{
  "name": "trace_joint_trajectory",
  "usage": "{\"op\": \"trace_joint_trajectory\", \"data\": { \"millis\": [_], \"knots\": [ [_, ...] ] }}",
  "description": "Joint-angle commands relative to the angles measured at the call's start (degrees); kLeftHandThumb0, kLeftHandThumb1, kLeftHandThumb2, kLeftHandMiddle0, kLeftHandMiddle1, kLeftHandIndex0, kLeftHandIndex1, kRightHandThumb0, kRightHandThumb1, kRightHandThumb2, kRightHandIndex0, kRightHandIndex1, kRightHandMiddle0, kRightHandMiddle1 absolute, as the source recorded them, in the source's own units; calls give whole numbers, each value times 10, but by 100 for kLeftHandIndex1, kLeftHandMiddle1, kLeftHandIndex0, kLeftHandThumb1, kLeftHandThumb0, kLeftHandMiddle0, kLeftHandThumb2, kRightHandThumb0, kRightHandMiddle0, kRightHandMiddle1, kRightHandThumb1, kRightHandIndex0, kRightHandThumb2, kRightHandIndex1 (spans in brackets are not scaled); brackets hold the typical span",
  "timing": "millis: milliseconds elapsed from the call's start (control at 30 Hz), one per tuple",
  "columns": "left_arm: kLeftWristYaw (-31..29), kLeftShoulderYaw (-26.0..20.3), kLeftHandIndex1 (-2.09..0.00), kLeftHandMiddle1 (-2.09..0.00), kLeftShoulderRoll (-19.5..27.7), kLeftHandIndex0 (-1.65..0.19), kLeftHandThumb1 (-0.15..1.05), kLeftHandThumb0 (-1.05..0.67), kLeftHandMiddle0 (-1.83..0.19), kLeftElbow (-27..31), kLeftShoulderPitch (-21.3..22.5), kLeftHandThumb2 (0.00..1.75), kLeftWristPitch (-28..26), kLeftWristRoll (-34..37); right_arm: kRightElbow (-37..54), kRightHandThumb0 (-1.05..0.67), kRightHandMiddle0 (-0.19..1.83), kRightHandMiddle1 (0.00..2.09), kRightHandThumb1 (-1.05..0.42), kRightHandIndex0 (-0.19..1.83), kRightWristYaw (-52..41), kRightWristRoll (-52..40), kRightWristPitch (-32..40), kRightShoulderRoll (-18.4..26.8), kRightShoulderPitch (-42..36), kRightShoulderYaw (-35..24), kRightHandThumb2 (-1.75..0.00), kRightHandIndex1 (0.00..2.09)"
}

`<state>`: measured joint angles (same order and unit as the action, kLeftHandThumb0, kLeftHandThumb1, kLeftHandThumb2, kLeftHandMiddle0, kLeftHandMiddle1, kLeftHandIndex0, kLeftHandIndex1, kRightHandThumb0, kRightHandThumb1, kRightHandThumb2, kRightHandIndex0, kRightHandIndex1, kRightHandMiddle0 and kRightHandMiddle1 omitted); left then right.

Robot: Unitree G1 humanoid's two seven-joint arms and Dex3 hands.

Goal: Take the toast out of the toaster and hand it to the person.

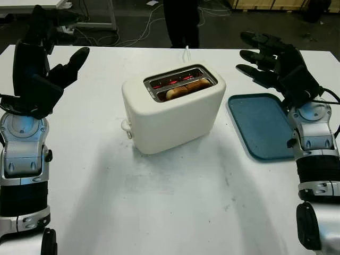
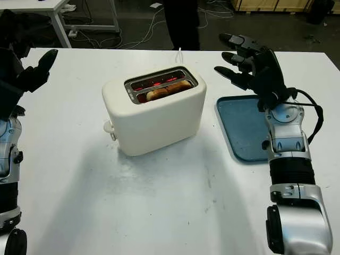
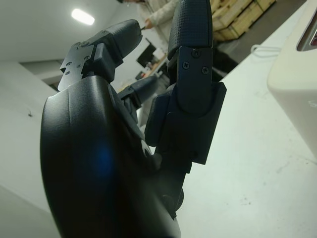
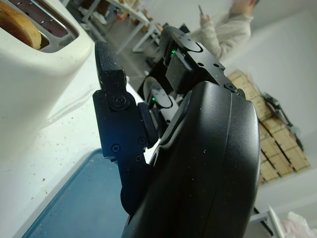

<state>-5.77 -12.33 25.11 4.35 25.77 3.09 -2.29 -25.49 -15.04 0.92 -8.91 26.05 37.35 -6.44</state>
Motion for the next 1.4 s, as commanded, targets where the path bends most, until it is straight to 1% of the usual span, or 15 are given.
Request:
{"op": "trace_joint_trajectory", "data": {
  "millis": [0,267,700,833,1033,1200,1367],
  "knots": [
    [-2,-3,-105,-129,1,-8,92,-77,-1,9,-10,21,-8,2,3,-40,56,0,-92,59,-2,-5,3,0,1,-2,-4,1],
    [-3,-4,-105,-129,0,-8,92,-76,-1,19,-12,22,-15,2,3,-38,56,0,-92,59,-3,-6,0,0,1,-3,-4,0],
    [-7,-1,-104,-128,7,-11,92,-73,-4,49,-22,19,-65,-10,7,-38,57,1,-92,60,1,-1,1,0,0,-1,-4,1],
    [-5,1,-103,-127,5,-13,92,-71,-6,53,-23,19,-64,-18,8,-36,56,0,-92,59,-1,-1,1,1,0,0,-5,0],
    [-9,-1,-101,-125,4,-13,92,-70,-6,56,-25,18,-68,-16,8,-39,57,0,-92,59,2,1,3,0,0,0,-4,0],
    [-10,-1,-101,-125,4,-14,92,-69,-6,54,-24,19,-63,-16,11,-38,57,1,-92,59,3,2,7,0,0,1,-4,1],
    [-11,-2,-99,-124,2,-13,92,-69,-5,64,-24,17,-79,-9,5,-40,57,0,-92,58,0,-2,3,-1,1,0,-4,0]
  ]
}}
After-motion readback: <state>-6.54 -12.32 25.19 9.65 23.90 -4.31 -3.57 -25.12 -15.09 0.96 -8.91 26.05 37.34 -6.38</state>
